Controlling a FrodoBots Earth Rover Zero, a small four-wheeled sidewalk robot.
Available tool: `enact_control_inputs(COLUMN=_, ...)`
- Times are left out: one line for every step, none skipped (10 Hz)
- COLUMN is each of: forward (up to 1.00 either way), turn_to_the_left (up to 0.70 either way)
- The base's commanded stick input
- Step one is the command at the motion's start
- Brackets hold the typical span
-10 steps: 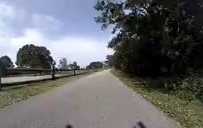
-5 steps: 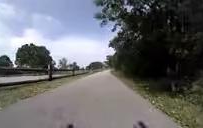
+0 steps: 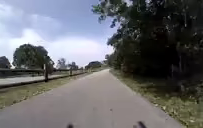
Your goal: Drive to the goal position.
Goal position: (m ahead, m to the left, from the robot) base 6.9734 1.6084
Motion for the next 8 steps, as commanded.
enact_control_inputs(forward=0.7, turn_to_the_left=0.0)
enact_control_inputs(forward=0.7, turn_to_the_left=0.0)
enact_control_inputs(forward=0.7, turn_to_the_left=0.0)
enact_control_inputs(forward=0.7, turn_to_the_left=0.0)
enact_control_inputs(forward=0.7, turn_to_the_left=0.0)
enact_control_inputs(forward=0.7, turn_to_the_left=0.0)
enact_control_inputs(forward=0.7, turn_to_the_left=0.0)
enact_control_inputs(forward=0.7, turn_to_the_left=0.0)
